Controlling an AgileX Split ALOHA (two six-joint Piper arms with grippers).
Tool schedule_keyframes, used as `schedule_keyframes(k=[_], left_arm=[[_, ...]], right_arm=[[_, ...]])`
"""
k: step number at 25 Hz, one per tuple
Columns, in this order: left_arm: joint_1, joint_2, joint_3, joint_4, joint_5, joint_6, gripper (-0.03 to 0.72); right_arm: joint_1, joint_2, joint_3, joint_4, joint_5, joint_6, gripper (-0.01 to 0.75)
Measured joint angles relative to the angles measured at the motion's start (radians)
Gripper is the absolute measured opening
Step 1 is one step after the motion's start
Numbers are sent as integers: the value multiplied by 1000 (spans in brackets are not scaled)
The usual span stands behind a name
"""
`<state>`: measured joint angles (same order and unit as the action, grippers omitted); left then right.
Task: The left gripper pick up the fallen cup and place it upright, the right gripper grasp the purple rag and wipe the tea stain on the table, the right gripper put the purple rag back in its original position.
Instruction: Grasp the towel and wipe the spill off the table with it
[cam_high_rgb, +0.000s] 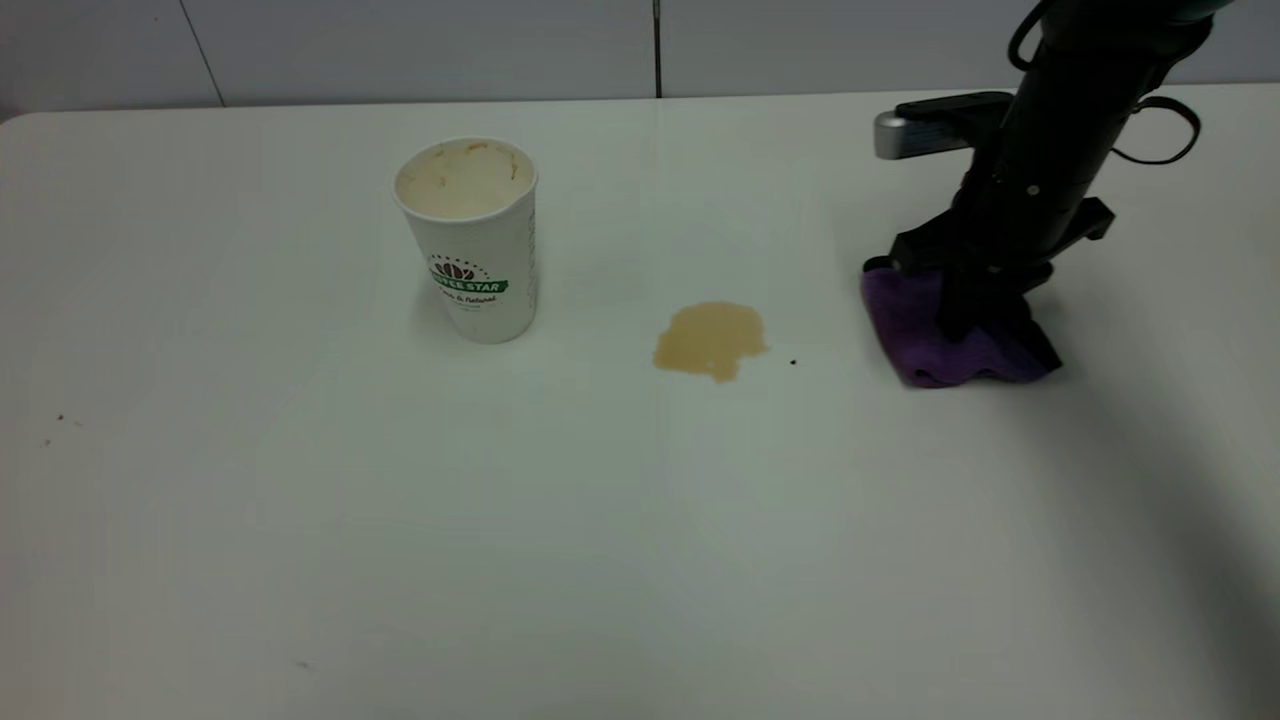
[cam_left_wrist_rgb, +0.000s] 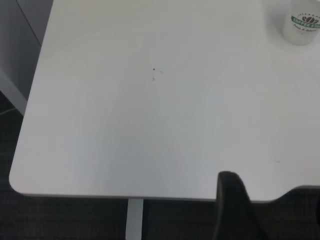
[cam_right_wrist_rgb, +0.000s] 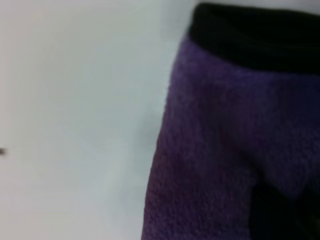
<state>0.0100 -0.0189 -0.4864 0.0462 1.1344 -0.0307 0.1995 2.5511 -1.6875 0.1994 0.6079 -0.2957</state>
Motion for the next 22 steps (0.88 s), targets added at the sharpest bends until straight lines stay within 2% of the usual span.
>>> schedule_keyframes(k=[4,13,18,22], left_arm=[[0,0,0,0,0,0,435],[0,0,0,0,0,0,435],[0,0,0,0,0,0,435],[0,0,0,0,0,0,435]], right_arm=[[72,36,-71,22,6,-17,31],[201,156,-338,41,113,-16,31],[268,172,-373,47,133,-16,31],[315,174,-377,52,192,-19,31]])
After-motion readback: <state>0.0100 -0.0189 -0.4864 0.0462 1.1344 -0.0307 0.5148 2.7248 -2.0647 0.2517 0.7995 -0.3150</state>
